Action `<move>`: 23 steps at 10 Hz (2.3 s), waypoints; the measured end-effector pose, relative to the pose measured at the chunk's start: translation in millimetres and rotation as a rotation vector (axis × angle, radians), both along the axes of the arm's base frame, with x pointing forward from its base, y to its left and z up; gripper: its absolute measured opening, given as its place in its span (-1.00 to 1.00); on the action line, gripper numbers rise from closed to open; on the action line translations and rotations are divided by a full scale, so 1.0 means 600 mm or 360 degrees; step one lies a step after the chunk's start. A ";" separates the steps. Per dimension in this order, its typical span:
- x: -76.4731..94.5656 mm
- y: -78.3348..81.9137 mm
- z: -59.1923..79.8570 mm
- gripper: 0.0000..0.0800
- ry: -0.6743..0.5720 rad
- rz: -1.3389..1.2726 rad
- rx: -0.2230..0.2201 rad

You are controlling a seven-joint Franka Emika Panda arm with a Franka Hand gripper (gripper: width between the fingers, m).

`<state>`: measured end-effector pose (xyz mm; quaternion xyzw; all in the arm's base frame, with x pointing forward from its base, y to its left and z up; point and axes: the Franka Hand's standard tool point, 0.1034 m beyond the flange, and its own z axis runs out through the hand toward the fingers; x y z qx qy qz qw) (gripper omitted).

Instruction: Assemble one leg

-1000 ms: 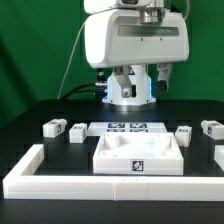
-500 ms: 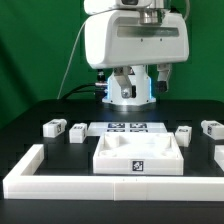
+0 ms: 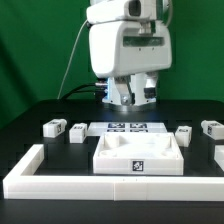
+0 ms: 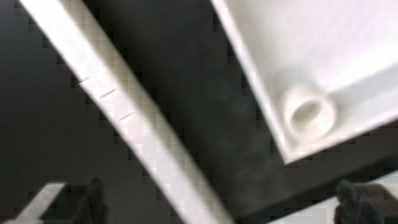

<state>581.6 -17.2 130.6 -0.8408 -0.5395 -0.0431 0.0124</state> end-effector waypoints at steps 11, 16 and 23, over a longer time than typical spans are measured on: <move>-0.084 0.030 -0.074 0.62 0.0006 0.0550 -0.0202; -0.098 0.028 -0.081 0.62 0.0009 0.0480 -0.0195; -0.197 0.031 -0.119 0.62 0.0109 0.0454 -0.0169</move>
Offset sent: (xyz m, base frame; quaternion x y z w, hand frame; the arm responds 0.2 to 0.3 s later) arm 0.0000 0.0000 0.0000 0.0000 0.0000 0.0000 1.0000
